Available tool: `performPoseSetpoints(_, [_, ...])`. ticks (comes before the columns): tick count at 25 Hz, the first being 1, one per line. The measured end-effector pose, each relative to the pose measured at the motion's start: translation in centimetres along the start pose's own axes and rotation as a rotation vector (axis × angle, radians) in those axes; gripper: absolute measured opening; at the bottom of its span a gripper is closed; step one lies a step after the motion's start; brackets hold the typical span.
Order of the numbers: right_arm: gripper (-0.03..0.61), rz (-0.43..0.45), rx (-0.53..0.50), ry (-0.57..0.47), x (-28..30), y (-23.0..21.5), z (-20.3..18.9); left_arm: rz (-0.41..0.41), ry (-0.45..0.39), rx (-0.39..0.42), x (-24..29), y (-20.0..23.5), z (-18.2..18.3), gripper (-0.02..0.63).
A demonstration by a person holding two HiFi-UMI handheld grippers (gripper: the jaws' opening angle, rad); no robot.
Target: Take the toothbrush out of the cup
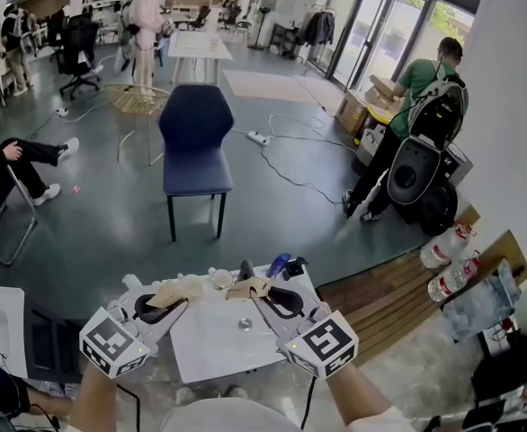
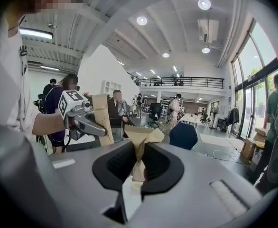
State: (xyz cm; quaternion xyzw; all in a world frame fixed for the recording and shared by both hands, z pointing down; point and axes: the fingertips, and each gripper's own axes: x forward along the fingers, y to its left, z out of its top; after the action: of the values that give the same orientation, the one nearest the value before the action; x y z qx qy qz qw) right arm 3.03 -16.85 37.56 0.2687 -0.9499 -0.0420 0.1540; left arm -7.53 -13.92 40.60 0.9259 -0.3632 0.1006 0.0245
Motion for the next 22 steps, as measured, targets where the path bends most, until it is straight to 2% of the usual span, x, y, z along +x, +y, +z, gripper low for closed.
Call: performPoseSetpoints(22, [0.028,0.001,0.002,0.0,-0.4,-1.1,-0.6,0.0,0.013,0.002,1.3,-0.2,-0.3,0.054])
